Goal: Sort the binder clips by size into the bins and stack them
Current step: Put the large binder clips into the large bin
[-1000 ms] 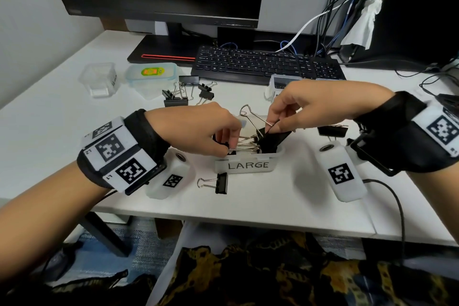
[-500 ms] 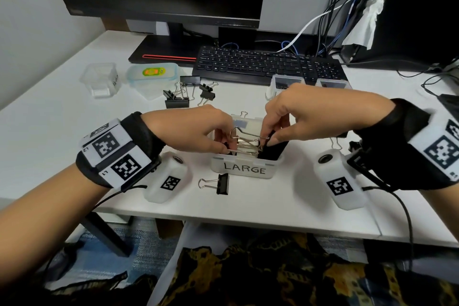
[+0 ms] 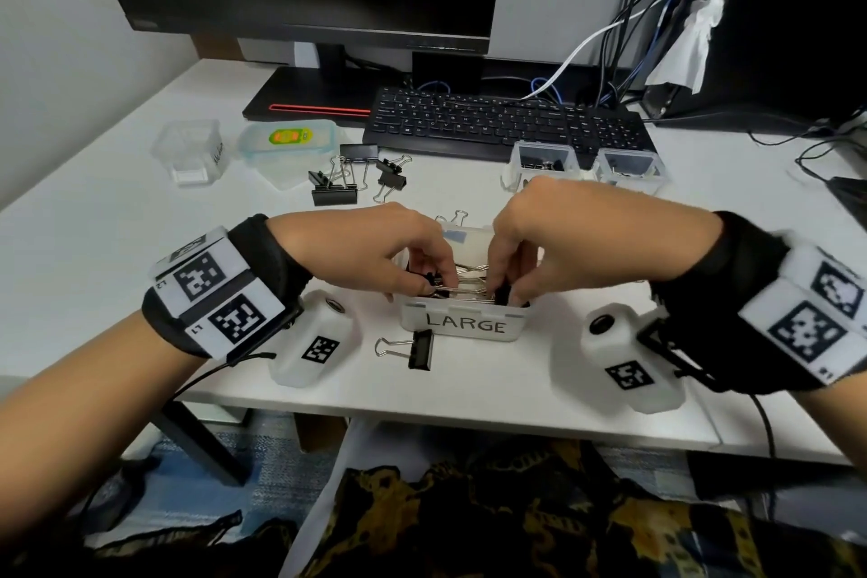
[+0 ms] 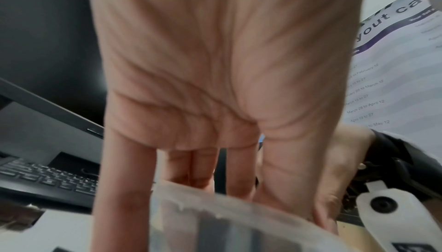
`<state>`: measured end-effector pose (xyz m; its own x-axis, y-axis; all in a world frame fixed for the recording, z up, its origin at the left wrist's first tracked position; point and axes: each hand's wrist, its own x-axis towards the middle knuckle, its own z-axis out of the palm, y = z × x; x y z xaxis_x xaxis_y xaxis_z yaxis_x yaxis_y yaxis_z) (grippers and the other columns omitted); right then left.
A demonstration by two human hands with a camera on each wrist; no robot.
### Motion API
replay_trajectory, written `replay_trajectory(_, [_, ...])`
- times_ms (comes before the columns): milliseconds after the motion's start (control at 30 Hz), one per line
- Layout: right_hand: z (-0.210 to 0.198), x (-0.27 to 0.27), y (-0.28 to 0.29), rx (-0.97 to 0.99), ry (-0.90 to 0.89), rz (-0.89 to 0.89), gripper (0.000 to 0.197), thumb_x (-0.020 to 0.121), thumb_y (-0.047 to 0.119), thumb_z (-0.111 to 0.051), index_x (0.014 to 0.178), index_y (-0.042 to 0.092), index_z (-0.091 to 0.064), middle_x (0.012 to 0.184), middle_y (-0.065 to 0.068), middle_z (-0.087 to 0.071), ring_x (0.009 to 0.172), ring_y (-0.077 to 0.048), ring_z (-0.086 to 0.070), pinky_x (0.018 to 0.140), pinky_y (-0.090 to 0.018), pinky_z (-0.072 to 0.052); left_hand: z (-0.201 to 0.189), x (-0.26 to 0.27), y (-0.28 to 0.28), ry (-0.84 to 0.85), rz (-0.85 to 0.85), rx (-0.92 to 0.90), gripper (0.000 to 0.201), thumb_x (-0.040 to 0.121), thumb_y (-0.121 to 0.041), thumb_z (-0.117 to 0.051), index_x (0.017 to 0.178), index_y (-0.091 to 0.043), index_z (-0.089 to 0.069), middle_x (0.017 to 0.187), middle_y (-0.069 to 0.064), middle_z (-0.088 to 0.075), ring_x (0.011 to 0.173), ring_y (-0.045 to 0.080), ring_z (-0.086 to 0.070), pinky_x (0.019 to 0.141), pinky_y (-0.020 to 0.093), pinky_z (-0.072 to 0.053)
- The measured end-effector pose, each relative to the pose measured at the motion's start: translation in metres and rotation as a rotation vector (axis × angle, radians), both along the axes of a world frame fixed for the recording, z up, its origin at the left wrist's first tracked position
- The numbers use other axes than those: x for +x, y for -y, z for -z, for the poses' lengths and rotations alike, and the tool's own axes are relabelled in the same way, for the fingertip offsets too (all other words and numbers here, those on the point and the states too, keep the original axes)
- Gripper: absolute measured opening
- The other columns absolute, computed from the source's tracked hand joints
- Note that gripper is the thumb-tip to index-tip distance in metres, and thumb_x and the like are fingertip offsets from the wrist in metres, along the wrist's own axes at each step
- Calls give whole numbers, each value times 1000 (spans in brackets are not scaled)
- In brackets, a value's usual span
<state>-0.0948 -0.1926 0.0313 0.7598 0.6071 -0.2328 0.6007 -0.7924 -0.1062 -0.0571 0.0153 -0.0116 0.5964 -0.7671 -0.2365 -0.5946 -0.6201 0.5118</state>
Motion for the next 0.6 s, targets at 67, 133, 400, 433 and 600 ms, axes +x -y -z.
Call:
replay_trajectory(67, [-5,2,7,42,-3,26,9,77,34,-77,85,35,-76,74,20,-70,77,4,-63,76,-33,-55,1,1,0,22,11,-7,25,91,-17,-62,113,-25,-70,88,-12,-55,83,5,-57,58,7,-41])
replay_trajectory(133, [-4,3,9,82,6,54,6,75,38,-79,80,36,-76,73,20,-70,76,4,-64,74,-33,-55,3,1,0,47,13,-14,23,91,-19,-63,112,-25,-70,87,-14,-55,81,2,-55,59,4,-37])
replay_trajectory(400, [14,7,11,35,56,115,7,77,31,-77,82,36,-75,74,20,-69,82,-3,-62,69,-26,-48,8,-1,0,65,19,-84,21,92,-32,-60,107,-26,-74,88,-4,-58,79,8,-55,61,5,-36])
replay_trajectory(433, [15,9,12,42,53,121,7,77,30,-77,81,35,-75,74,20,-69,82,-3,-63,71,-27,-49,9,-2,1,69,22,-87,22,93,-32,-59,108,-27,-74,88,-2,-58,79,8,-55,62,5,-36])
replay_trajectory(600, [17,22,23,153,-88,77,13,77,20,-80,83,31,-78,72,14,-72,72,1,-65,72,-21,-51,12,-1,5,122,32,-66,23,94,-32,-58,110,-27,-73,88,-3,-57,75,4,-53,66,7,-37])
